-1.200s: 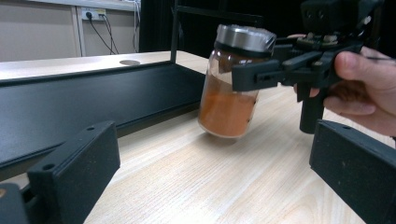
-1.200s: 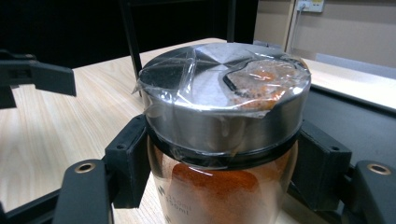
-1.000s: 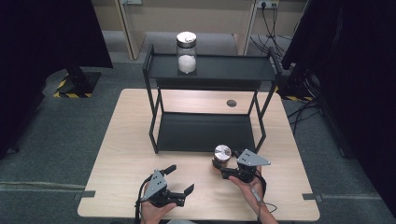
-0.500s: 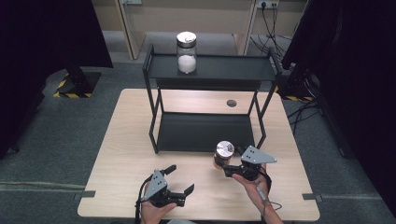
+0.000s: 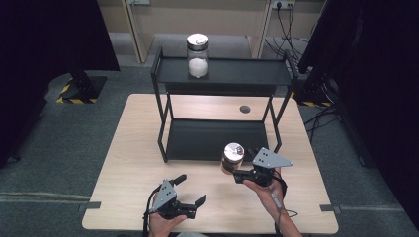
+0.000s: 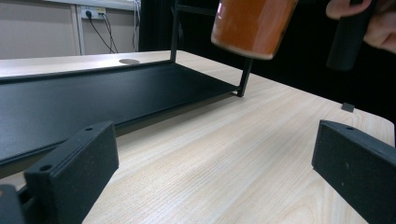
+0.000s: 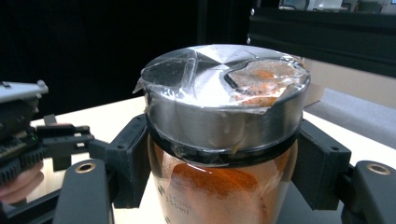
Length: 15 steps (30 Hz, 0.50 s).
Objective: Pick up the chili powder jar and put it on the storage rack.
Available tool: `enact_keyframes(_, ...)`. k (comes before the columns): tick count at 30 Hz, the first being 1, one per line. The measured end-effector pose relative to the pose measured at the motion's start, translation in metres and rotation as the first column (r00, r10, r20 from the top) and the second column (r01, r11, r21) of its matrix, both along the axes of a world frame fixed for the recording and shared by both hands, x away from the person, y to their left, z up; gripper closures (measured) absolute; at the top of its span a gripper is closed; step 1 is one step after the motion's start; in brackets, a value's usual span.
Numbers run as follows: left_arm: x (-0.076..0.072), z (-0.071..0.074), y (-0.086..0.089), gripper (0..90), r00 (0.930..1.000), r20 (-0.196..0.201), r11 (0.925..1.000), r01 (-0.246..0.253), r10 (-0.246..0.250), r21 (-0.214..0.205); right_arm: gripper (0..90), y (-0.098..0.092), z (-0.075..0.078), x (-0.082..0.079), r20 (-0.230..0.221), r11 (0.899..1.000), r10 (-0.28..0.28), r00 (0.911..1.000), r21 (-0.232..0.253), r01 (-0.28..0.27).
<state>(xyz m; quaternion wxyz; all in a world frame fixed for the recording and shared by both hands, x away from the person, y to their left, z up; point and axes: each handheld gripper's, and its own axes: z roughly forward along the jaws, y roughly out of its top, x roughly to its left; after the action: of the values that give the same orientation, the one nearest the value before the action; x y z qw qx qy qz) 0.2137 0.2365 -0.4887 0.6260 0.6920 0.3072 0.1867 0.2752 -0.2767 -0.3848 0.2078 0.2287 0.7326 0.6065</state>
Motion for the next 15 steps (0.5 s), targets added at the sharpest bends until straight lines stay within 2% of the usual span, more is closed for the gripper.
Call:
enact_keyframes(12, 0.0, 0.0, 0.0, 0.0, 1.0, -0.002, 1.0, 0.0, 0.0, 0.003, 30.9, 0.004, 0.037, 0.007, 0.021, 0.999, 0.03, 0.9993, -0.017, -0.029)
enact_keyframes(15, 0.0, 0.0, 0.0, 0.0, 1.0, -0.003, 1.0, 0.001, -0.001, 0.003, 30.9, 0.004, 0.044, 0.01, 0.02, 0.999, 0.039, 0.999, -0.007, -0.039)
